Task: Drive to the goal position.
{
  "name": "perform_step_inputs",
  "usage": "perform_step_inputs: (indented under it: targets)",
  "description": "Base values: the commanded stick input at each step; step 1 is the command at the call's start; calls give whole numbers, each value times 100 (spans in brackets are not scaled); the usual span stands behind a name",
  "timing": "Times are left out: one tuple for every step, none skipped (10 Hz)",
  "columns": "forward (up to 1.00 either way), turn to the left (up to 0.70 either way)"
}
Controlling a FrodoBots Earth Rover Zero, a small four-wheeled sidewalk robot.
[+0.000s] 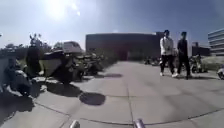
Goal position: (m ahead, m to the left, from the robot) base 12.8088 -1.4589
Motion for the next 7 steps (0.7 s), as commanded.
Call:
perform_step_inputs:
  targets:
    - [85,0]
    - [85,0]
    - [85,0]
    - [85,0]
    - [85,0]
    - [85,0]
    - [85,0]
